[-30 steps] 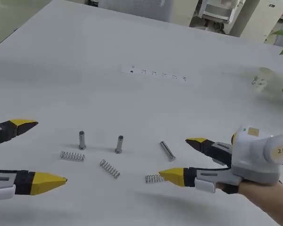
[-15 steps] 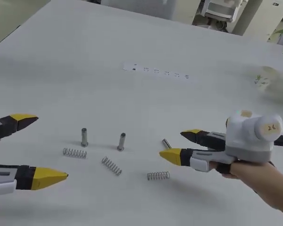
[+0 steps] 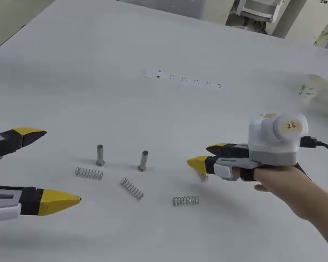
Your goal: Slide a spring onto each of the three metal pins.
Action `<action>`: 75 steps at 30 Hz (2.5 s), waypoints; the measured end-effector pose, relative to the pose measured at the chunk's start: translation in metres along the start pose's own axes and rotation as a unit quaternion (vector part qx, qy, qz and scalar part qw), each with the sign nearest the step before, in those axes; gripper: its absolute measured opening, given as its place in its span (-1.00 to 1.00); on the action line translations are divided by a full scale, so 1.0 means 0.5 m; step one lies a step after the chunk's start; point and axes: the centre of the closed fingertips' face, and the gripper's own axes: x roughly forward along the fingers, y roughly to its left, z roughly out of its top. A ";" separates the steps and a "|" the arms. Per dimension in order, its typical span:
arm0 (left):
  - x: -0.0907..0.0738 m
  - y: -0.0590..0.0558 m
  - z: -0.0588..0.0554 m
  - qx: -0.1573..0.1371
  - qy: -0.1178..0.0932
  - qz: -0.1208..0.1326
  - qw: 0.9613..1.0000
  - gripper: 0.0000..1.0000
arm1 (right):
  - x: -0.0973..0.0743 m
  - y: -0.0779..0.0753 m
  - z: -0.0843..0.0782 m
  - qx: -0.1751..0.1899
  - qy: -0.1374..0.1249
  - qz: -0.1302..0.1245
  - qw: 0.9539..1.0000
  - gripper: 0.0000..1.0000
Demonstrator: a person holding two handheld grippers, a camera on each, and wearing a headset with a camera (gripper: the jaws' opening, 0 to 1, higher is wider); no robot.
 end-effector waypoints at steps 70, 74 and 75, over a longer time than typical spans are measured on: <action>-0.001 -0.004 -0.020 -0.005 0.013 -0.003 1.000 0.82 | 0.038 -0.026 -0.051 0.013 0.058 -0.039 0.997 -0.89; 0.001 -0.005 -0.019 -0.004 0.012 -0.003 1.000 0.82 | 0.032 -0.021 -0.044 0.010 0.046 -0.038 0.998 -0.89; 0.001 -0.006 -0.020 -0.004 0.013 -0.004 1.000 0.82 | 0.030 -0.019 -0.042 0.011 0.042 -0.037 0.998 -0.89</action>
